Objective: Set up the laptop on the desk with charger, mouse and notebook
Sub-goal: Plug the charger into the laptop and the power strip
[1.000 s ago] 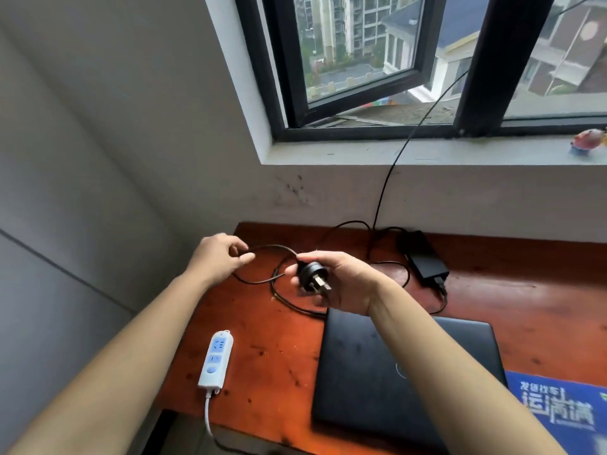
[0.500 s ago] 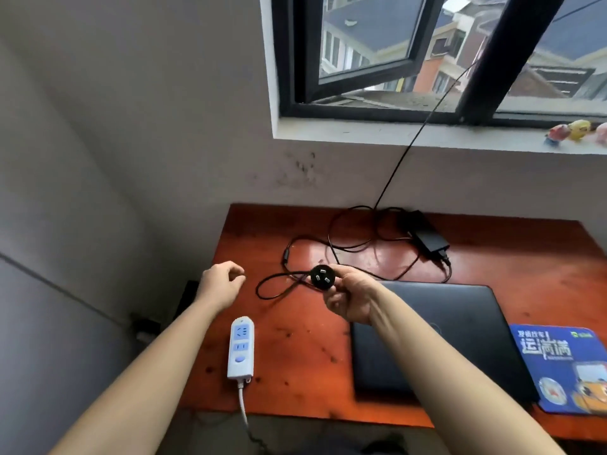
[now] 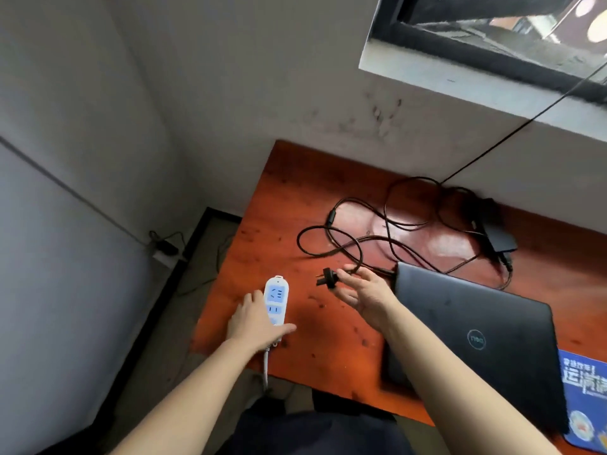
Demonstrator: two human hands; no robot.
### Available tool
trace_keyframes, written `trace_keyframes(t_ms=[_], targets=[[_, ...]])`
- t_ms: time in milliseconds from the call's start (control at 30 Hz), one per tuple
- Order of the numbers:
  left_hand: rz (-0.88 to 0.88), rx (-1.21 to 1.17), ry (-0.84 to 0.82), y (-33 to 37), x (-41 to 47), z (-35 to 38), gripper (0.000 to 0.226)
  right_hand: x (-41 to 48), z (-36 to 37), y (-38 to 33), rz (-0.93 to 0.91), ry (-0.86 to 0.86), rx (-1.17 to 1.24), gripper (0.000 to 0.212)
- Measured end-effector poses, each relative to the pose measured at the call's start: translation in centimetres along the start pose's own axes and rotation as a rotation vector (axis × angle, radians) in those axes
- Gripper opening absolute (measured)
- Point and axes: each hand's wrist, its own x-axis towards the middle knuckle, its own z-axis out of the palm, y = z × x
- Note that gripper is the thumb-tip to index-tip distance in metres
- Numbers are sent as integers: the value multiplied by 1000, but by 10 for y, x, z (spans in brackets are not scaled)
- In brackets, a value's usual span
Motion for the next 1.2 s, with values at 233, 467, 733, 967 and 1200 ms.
trace_keyframes(t_ms=[233,467,733,967,1200], targets=[[53,-69,129,14,9,16,67,27,-7,8,-30,-53,-160,22],[3,-165,101,12,13,15,79,32,4,20,-156,-111,-364,13],[7,-278,152,5,7,4,51,25,16,50,-148,-150,-193,10],[65,-234,207,0,-4,-6,51,12,13,61,-90,-205,-53,17],[61,-287,235,11,-11,-6,52,-1,13,74,-121,-191,95,27]])
